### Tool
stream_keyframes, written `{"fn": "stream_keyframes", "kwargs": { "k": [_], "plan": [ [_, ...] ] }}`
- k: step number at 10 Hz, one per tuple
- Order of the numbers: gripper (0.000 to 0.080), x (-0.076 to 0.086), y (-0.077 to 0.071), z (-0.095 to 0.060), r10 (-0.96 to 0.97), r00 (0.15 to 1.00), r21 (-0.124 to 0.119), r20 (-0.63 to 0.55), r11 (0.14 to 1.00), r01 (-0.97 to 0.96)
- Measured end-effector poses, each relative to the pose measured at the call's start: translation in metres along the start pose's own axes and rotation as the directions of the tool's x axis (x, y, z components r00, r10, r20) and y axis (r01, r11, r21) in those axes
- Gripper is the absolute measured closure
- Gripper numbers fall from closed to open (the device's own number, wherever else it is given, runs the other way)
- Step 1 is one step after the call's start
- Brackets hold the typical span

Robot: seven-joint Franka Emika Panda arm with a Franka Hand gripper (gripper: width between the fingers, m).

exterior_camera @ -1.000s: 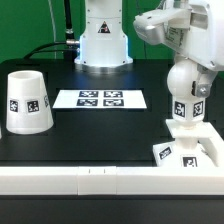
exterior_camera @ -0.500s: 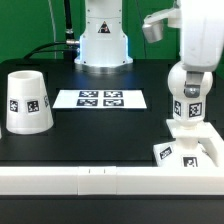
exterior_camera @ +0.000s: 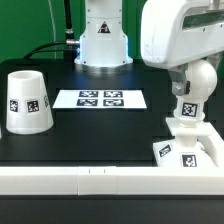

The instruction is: Assemble lamp

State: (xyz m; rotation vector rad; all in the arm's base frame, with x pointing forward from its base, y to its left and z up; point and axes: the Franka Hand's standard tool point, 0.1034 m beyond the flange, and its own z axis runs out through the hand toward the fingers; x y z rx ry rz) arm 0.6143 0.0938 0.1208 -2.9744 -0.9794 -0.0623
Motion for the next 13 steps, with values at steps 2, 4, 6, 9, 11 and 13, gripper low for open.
{"fn": "stream_keyframes", "kwargs": {
  "k": [2, 4, 6, 9, 11, 13],
  "plan": [
    [0.0221, -0.0003, 0.0005, 0.0, 0.103, 0.995, 0.0, 0.0, 0.995, -0.103],
    [0.022, -0.0009, 0.0016, 0.0001, 0.261, 0.965, -0.001, 0.0, 0.965, -0.261],
    [0.0219, -0.0044, 0.0051, 0.001, 0.452, 0.892, 0.03, -0.001, 0.892, -0.451],
    [0.0219, -0.0064, 0.0074, 0.0018, 0.705, 0.709, 0.045, 0.009, 0.708, -0.705],
    [0.022, -0.0062, 0.0073, 0.0024, 0.816, 0.577, 0.05, 0.021, 0.576, -0.816],
    [0.0219, -0.0059, 0.0045, 0.0031, 0.929, 0.368, 0.056, 0.049, 0.365, -0.929]
  ]
}}
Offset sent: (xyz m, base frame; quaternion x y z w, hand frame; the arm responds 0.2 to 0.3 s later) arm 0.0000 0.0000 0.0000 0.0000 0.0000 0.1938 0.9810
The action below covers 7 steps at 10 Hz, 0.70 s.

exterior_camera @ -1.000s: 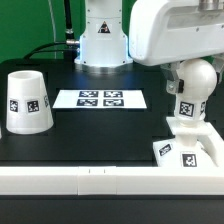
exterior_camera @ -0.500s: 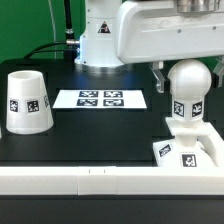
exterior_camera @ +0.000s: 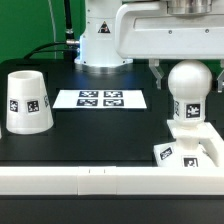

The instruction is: Assemble lamp

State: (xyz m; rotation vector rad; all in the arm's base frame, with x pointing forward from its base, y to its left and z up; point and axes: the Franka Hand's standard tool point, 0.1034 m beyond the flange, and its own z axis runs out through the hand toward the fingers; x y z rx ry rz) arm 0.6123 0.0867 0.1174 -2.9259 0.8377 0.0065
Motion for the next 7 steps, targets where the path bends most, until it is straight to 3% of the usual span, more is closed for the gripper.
{"fn": "stream_keyframes", "kwargs": {
  "k": [5, 7],
  "plan": [
    [0.0219, -0.0006, -0.0002, 0.0005, 0.268, 0.963, 0.021, 0.029, 0.963, -0.269],
    [0.0122, -0.0014, -0.0011, 0.0008, 0.259, 0.965, 0.023, 0.03, 0.965, -0.26]
  ]
}}
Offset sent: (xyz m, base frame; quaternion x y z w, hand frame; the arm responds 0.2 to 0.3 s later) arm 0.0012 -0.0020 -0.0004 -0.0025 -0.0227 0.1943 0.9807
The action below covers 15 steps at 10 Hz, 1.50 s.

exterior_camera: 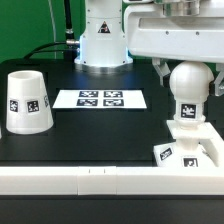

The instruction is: Assemble lamp

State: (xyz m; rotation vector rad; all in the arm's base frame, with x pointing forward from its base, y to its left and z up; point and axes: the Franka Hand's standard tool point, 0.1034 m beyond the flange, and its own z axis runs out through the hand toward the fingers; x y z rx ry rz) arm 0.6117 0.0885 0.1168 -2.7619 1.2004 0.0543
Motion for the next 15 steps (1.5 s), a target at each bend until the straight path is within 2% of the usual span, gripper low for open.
{"fn": "stream_keyframes", "kwargs": {
  "k": [3, 4, 8, 9, 12, 15],
  "plan": [
    [0.0101, -0.0001, -0.0002, -0.0011, -0.156, 0.988, 0.0, 0.0, 0.988, 0.156],
    [0.0101, 0.0, -0.0005, -0.0018, -0.298, 0.954, -0.003, -0.003, 0.954, 0.298],
    [0.01, -0.0002, -0.0003, -0.0009, -0.571, 0.821, -0.004, 0.0, 0.821, 0.571],
    [0.01, -0.0002, 0.0003, -0.0003, -0.655, 0.755, -0.01, 0.0, 0.755, 0.655],
    [0.01, -0.0024, -0.0005, 0.0004, -0.877, 0.481, -0.036, 0.011, 0.48, 0.877],
    [0.01, -0.0011, -0.0019, -0.0013, -0.972, 0.234, -0.037, 0.012, 0.233, 0.972]
  ]
}}
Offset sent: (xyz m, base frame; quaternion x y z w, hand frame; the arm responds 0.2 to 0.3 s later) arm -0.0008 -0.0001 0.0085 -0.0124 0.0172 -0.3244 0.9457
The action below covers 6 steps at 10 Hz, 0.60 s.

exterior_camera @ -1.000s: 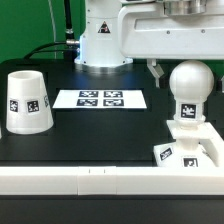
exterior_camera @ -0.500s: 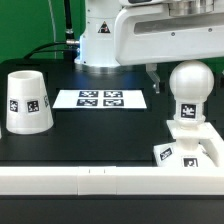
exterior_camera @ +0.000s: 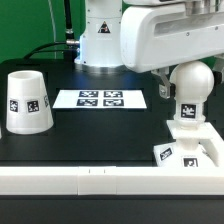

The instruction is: Assemble lamp

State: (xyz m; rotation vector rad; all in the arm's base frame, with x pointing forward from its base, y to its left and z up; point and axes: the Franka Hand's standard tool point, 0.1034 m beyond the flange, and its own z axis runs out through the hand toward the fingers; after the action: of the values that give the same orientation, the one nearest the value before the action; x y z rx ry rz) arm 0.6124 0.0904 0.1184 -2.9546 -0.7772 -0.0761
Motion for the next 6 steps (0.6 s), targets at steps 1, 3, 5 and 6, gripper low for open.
{"fn": "stream_keyframes", "kwargs": {
  "k": [1, 3, 5, 6],
  "plan": [
    [0.01, -0.0006, 0.0003, 0.0011, -0.051, 0.999, 0.001, 0.002, 0.999, 0.051],
    [0.01, -0.0016, 0.0018, 0.0018, -0.181, 0.983, -0.002, 0.005, 0.983, 0.181],
    [0.01, -0.0025, 0.0035, 0.0022, -0.308, 0.951, -0.005, 0.009, 0.951, 0.308],
    [0.01, -0.0027, 0.0041, 0.0022, -0.394, 0.919, -0.012, 0.018, 0.919, 0.394]
  ]
}}
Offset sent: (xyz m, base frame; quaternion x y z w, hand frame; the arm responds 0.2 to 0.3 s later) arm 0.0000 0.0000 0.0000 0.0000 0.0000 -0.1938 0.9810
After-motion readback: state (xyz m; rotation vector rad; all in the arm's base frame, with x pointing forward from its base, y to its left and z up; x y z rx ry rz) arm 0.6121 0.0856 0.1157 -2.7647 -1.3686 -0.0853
